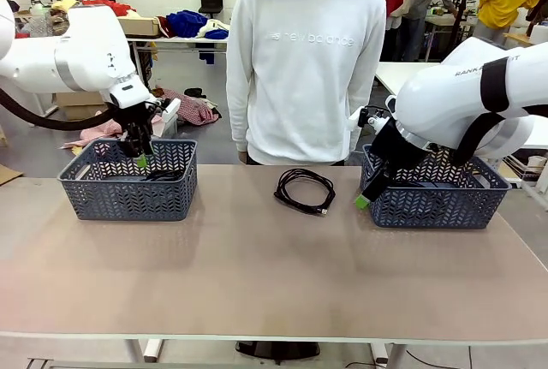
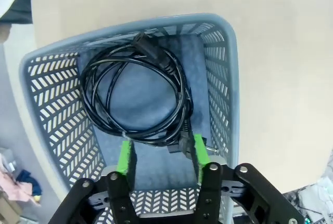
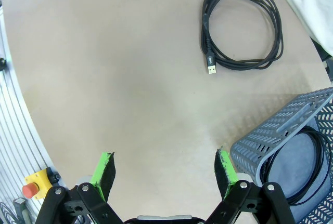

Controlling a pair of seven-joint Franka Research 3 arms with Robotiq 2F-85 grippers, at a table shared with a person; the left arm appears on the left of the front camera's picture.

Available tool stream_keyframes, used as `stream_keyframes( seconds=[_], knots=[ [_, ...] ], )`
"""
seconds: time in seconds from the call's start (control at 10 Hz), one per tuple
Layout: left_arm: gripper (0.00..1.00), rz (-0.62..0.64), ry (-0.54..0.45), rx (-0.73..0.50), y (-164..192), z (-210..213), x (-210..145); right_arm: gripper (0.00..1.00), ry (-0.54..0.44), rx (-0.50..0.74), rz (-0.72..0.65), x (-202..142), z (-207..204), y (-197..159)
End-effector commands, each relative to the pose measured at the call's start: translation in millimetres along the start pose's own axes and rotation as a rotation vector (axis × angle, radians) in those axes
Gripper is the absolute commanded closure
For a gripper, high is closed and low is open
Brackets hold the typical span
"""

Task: Organize the cables according to human instructions.
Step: Pick up a bundle of cables and place it in the basket indicated by the human.

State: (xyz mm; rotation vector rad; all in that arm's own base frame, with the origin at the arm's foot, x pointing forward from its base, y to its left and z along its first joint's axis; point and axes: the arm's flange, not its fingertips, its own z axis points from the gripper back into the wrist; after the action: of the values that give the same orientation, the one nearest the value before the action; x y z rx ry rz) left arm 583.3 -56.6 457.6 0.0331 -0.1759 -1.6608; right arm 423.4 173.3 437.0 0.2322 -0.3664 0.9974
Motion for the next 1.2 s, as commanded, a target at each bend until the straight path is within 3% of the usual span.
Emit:
stream_keyframes(
  seconds=[0.0, 0.1, 0.2, 0.3, 0.7, 0.8, 0.9, 1.1],
  knots=[
    [0.38, 0.031, 0.009, -0.033, 0.7, 6.6, -2.1, 0.00, 0.001, -0.001, 0.002, 2.8, 1.8, 0.3],
    [0.23, 0.034, 0.001, -0.045, 1.5, 7.5, -2.5, 0.00, 0.001, -0.001, 0.002, 2.8, 1.8, 0.3],
    [0.19, 0.038, -0.003, -0.054, 1.6, 7.2, -2.9, 0.00, 0.001, -0.001, 0.002, 2.8, 1.8, 0.3],
    [0.03, 0.042, -0.004, -0.058, 1.8, 6.4, -2.9, 0.00, 0.001, -0.001, 0.002, 2.8, 1.8, 0.3],
    [0.00, 0.055, -0.014, -0.060, -0.6, 2.7, -1.5, 0.00, 0.001, -0.001, 0.002, 2.8, 1.8, 0.3],
    [0.00, 0.098, -0.028, -0.004, -3.0, 3.9, -0.6, 0.00, 0.001, -0.001, 0.002, 2.8, 1.8, 0.3],
    [0.00, 0.035, -0.005, -0.059, -1.7, 0.9, -0.4, 0.00, 0.001, -0.001, 0.002, 2.8, 1.8, 0.3],
    [0.00, 0.035, -0.005, -0.059, -1.7, 0.9, -0.4, 0.00, 0.001, -0.001, 0.002, 2.8, 1.8, 0.3]
  ],
)
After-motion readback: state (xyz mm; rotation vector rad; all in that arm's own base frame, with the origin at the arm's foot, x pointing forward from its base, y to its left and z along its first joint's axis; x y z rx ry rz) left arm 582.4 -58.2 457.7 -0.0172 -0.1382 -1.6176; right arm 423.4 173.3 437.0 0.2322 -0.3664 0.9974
